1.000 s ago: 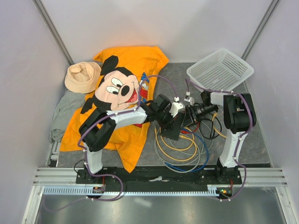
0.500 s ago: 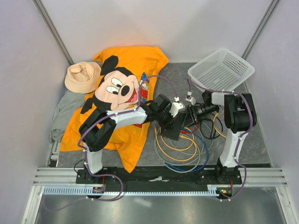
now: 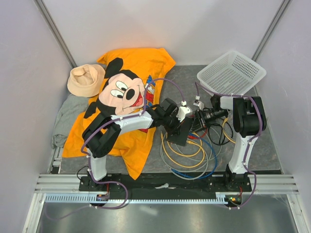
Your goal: Pull the plug from the switch port
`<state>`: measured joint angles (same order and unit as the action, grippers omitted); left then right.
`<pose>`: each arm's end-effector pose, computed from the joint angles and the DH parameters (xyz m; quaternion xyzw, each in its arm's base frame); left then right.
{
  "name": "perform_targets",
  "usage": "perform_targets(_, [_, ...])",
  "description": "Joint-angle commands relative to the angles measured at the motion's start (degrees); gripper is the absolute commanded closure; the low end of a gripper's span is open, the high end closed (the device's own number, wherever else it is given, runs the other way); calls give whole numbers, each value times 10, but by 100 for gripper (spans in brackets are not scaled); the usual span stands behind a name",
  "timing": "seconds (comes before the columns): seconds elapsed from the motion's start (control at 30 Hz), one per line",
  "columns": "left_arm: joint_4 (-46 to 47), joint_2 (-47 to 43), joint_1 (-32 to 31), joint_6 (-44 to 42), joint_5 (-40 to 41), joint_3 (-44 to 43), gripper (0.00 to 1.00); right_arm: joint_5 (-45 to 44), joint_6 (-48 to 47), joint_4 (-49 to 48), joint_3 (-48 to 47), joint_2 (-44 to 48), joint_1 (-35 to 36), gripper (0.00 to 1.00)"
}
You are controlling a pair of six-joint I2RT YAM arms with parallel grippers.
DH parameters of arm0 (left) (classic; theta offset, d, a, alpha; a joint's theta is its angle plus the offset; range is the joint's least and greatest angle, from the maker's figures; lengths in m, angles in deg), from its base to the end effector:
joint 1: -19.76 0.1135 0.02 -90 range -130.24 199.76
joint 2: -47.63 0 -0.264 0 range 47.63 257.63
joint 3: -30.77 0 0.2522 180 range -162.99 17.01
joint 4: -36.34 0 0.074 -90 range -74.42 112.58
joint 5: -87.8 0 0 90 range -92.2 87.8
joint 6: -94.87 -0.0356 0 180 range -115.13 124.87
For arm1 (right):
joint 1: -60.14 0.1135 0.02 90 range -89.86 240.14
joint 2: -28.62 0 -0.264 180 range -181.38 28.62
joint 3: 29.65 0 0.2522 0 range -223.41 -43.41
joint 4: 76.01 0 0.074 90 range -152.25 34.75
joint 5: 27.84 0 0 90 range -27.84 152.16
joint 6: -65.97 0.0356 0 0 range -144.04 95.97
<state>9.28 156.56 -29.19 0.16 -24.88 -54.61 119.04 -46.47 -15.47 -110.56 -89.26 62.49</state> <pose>0.2554 -0.3142 0.1799 0.4758 0.7938 -0.2959 0.2364 0.3312 0.0434 0.1025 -0.1579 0.8637 0.4780 0.0262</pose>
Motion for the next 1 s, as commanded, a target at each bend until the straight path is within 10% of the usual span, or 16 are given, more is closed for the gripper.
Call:
perform_targets(0.0, [-34, 17, 0, 0, 22, 6, 98, -49, -12, -56, 8, -25, -9, 67])
perform_targets(0.97, [-33, 20, 1, 1, 14, 5, 98, -222, 50, -67, -39, -20, -14, 85])
